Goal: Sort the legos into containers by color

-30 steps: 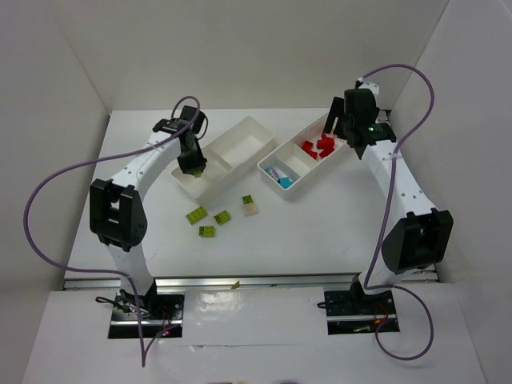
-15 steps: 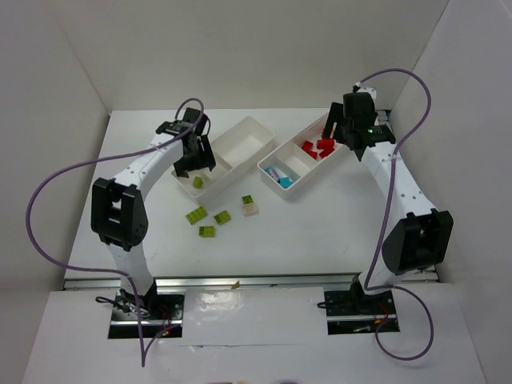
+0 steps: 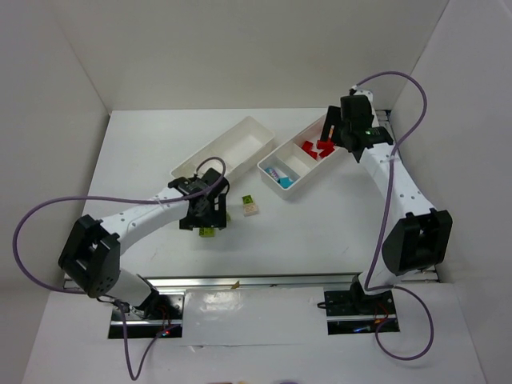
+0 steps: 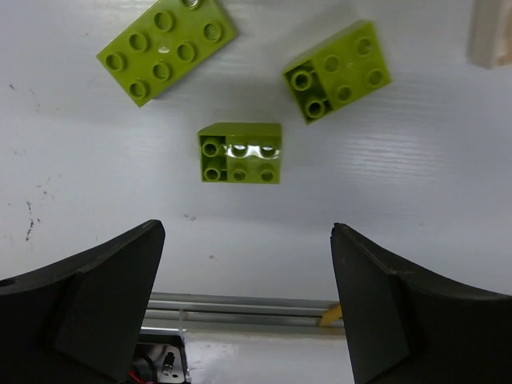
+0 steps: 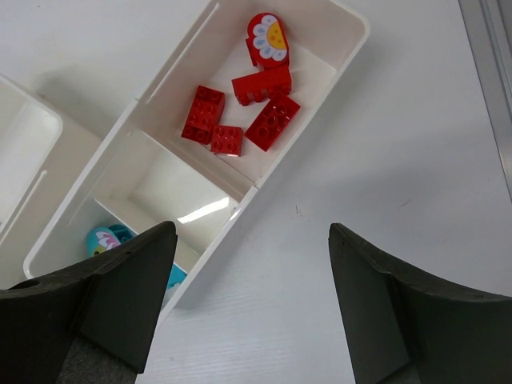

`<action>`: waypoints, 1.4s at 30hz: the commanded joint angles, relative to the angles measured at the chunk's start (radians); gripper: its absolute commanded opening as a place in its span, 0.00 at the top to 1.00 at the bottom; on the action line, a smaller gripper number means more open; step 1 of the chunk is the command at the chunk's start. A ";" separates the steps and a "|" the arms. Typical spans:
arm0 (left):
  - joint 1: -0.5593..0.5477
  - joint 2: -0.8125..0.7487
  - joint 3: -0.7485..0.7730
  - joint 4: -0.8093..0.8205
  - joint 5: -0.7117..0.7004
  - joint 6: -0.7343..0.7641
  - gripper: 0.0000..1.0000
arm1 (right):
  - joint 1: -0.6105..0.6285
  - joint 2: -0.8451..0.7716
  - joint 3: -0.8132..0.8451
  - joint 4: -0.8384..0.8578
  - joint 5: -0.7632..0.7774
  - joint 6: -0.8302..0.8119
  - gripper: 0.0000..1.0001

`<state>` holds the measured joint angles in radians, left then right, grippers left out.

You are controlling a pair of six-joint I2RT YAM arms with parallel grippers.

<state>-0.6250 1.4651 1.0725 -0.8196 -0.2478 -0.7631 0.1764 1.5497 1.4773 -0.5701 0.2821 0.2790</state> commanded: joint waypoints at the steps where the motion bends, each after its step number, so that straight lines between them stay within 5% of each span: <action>1: -0.002 0.004 -0.045 0.082 -0.062 -0.033 0.03 | 0.011 -0.034 -0.012 0.010 0.008 -0.001 0.16; 20: 0.047 0.135 -0.140 0.286 0.002 -0.002 0.15 | 0.020 -0.045 -0.041 -0.008 0.037 -0.001 0.16; 29: 0.047 0.068 -0.128 0.258 -0.010 0.028 0.45 | 0.020 -0.027 -0.041 -0.008 0.037 0.009 0.16; 36: 0.047 -0.064 0.033 0.111 0.012 0.059 0.46 | 0.020 -0.027 -0.032 0.001 0.037 0.009 0.16; 42: 0.154 0.056 0.285 -0.029 -0.045 0.058 0.46 | 0.029 -0.036 -0.022 0.001 0.037 0.019 0.16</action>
<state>-0.5377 1.4517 1.2621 -0.7570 -0.2501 -0.7124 0.1913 1.5486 1.4456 -0.5724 0.3023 0.2836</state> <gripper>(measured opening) 0.596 0.838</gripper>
